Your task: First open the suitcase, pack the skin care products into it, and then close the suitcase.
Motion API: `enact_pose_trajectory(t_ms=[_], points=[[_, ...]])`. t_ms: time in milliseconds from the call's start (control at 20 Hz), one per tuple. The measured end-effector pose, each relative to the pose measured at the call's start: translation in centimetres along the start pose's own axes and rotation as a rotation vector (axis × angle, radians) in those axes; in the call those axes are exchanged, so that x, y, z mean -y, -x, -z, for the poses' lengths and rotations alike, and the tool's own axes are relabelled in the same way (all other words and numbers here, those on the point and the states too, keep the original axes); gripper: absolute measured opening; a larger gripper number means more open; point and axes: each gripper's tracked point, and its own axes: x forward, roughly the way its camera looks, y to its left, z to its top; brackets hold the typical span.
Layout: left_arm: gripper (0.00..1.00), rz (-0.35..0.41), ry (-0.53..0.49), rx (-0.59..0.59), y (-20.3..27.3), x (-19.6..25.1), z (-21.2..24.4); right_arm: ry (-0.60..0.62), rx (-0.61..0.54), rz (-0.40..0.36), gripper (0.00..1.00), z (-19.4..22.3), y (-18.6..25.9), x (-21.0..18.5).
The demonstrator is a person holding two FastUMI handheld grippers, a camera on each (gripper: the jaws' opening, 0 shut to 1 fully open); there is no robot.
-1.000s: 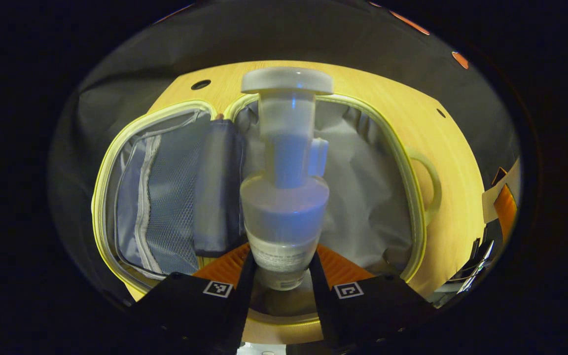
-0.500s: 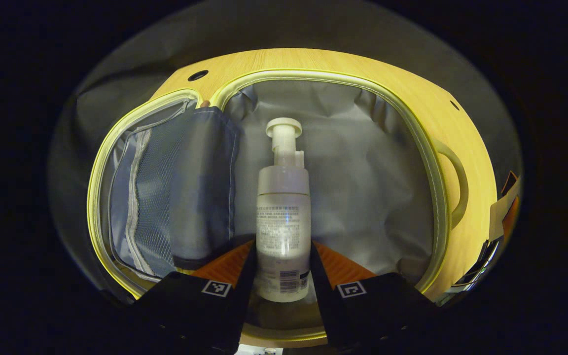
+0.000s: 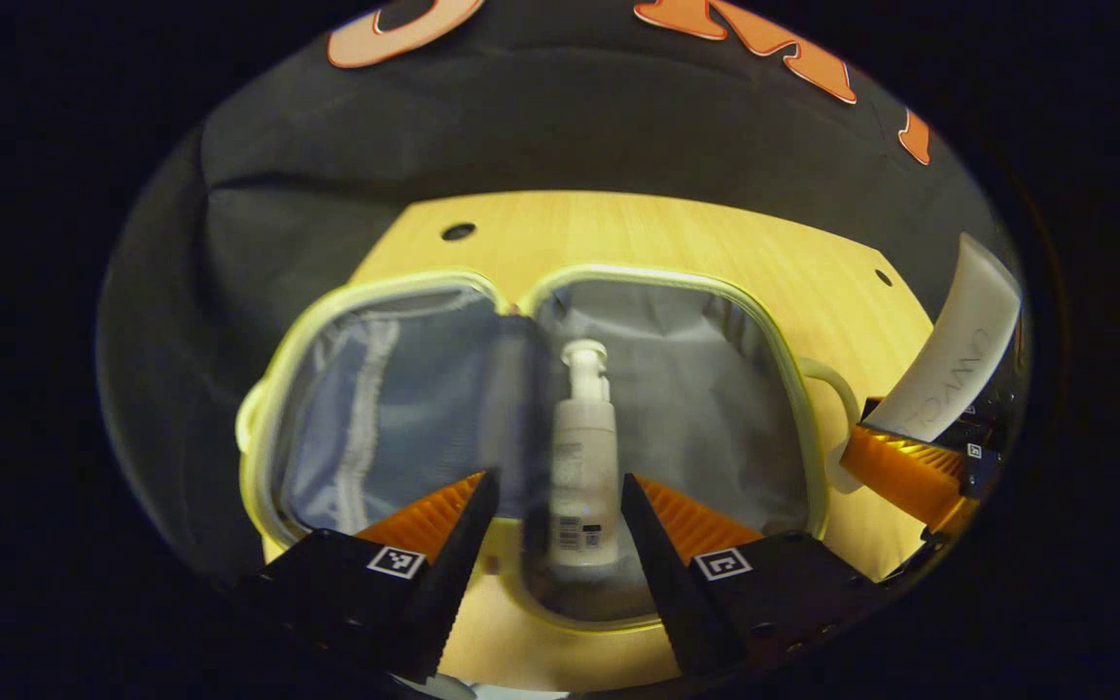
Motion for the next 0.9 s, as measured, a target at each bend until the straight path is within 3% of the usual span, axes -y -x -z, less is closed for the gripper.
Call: enact_pose_trajectory(t_ms=[100,250,350,650,900], points=[[0.86,-0.064,0.012,0.076,1.9,-2.7,-1.6,0.003,-0.028,0.0,0.53,0.6,-0.9,-0.6],[0.86,-0.133,0.099,0.196,5.4,-6.3,-3.6,0.001,-0.082,0.007,0.43,1.8,-2.2,-1.4],[0.86,-0.178,0.156,0.247,7.3,-8.2,-3.6,-0.017,-0.134,0.007,0.48,2.7,-3.2,-1.9],[0.86,-0.254,0.235,0.238,10.3,-15.5,-1.1,-0.072,-0.252,0.072,0.48,4.7,-5.6,-2.0],[0.86,-0.3,0.292,0.212,8.5,-22.3,0.5,-0.139,-0.385,0.215,0.48,6.3,-7.6,-1.2]])
